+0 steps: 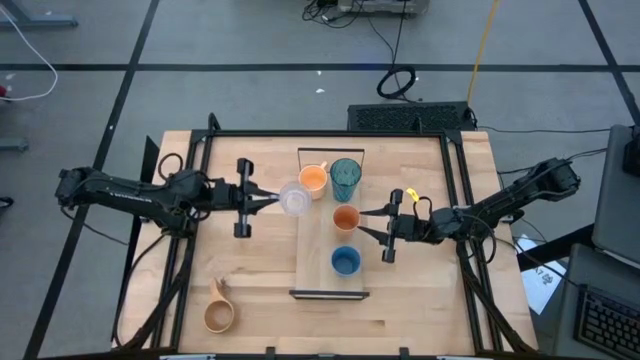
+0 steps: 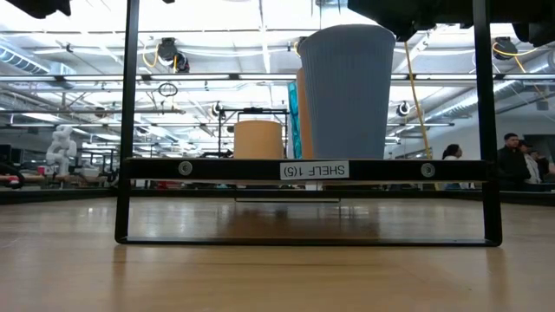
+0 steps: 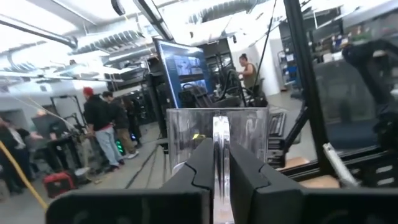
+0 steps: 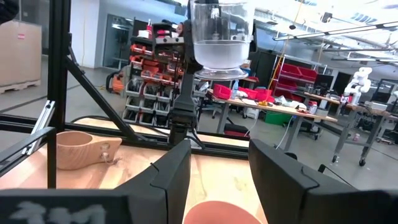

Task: Stack small to large cups/mugs on shelf
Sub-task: Put the transparent mug on the shelf

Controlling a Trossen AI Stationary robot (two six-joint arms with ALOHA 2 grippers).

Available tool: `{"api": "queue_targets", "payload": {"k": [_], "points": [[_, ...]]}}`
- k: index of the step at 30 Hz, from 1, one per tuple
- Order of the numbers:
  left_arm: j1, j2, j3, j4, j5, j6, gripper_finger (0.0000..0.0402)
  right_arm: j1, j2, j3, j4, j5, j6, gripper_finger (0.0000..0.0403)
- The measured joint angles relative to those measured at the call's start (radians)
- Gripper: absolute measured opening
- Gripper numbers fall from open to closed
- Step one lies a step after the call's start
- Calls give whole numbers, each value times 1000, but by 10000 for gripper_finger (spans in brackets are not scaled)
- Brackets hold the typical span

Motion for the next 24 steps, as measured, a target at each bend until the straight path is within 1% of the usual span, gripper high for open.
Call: {"api": "queue_targets", "payload": {"k": [4,8,13,18,22,24], "points": [[4,0,0,-6,0,118,31,0,0,0,0,0,-1,152],[4,0,0,-28,1,215,16,0,0,0,-11,0,-2,152],[2,0,0,-43,2,283,15,0,0,0,-13,-1,-5,152],[-3,0,0,-45,2,329,32,0,0,0,-12,-1,-6,152],[-13,0,0,-66,3,370,16,0,0,0,-12,-1,-6,152],[-14,0,0,-71,5,379,15,0,0,0,-12,0,-6,152]]}}
